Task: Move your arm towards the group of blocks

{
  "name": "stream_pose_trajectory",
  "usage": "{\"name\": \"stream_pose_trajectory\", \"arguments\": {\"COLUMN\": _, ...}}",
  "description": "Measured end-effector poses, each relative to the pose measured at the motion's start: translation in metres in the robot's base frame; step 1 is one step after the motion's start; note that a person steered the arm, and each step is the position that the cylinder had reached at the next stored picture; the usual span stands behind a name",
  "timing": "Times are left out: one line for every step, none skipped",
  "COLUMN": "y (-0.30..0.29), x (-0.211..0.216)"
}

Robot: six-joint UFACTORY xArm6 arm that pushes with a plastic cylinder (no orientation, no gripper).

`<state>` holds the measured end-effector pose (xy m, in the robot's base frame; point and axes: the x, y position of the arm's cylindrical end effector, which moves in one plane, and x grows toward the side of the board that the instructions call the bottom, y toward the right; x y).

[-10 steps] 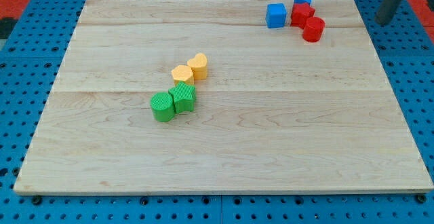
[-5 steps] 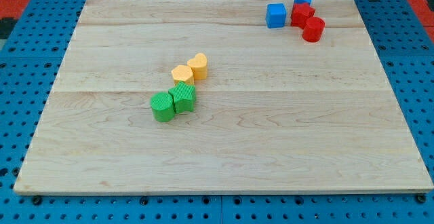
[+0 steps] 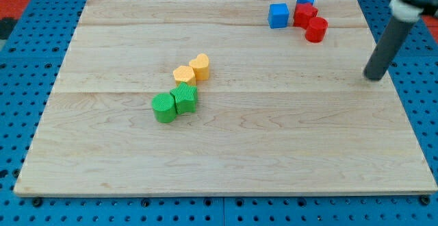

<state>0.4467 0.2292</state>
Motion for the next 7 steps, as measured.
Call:
{"name": "stream_pose_trajectory", "arguments": {"y": -0.12, "x": 0.037}}
{"name": "stream_pose_trajectory", "arguments": {"y": -0.214, "x": 0.048}}
{"name": "stream_pose_trajectory", "arguments": {"y": -0.229, "x": 0.048}}
{"name": "stream_pose_trajectory", "arguments": {"y": -0.23, "x": 0.043}}
{"name": "stream_pose_trajectory", "arguments": {"y": -0.24, "x": 0.037}}
{"name": "stream_pose_trajectory", "arguments": {"y": -0.247, "x": 0.028}}
{"name": "stream_pose_trajectory", "arguments": {"y": -0.247, "x": 0.012}}
